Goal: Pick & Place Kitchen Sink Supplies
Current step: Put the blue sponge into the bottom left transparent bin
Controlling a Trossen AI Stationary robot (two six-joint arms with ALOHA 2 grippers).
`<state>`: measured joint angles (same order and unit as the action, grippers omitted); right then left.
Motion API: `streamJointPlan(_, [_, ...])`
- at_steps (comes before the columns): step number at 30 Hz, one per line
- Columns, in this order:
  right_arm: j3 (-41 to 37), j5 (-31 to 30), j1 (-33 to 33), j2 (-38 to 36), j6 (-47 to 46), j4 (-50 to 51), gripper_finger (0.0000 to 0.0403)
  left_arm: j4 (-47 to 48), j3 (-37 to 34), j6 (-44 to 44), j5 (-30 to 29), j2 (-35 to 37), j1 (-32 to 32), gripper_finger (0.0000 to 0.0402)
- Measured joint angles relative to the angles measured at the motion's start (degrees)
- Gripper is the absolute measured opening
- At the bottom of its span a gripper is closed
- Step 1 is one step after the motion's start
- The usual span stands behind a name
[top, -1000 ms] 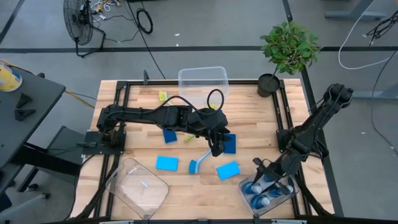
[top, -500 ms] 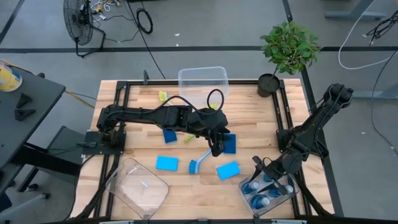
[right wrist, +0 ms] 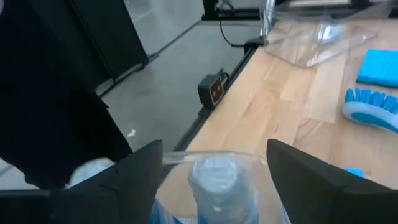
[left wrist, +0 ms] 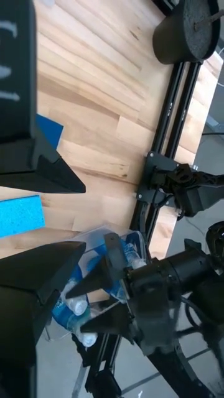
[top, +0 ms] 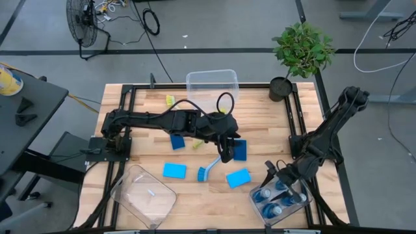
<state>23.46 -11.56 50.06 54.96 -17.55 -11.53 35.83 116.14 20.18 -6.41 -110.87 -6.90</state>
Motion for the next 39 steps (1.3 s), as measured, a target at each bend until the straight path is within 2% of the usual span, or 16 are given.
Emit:
streamJointPlan(7, [0.0, -0.2, -1.6, -5.0, -1.0, 0.0, 0.0276, 0.5, 0.0, -4.4, 0.0, 1.1, 0.5, 0.0139])
streamJointPlan(17, [0.0, -5.4, -6.0, -11.6, -2.9, 0.2, 0.0274, 11.0, 0.0, -8.6, -0.6, 9.4, 5.1, 0.0139])
streamJointPlan(22, [0.0, -7.0, -11.0, -13.2, -1.3, 0.9, 0.0274, 17.3, 0.0, -10.4, -0.9, 12.1, 7.3, 0.0139])
streamJointPlan(27, [0.1, -6.9, -17.9, -13.5, -1.4, 1.2, 0.0274, 19.8, 0.0, -11.6, -0.9, 12.7, 9.0, 0.0129])
streamJointPlan(34, [0.5, -1.4, -28.0, -13.4, 3.9, 2.2, 0.027, 18.9, -1.3, -13.3, -0.7, 12.7, 11.1, 0.0098])
streamJointPlan(39, [0.5, 2.2, -34.0, -13.4, 7.2, 2.4, 0.0241, 18.6, -1.4, -13.5, 1.6, 12.7, 12.9, 0.0055])
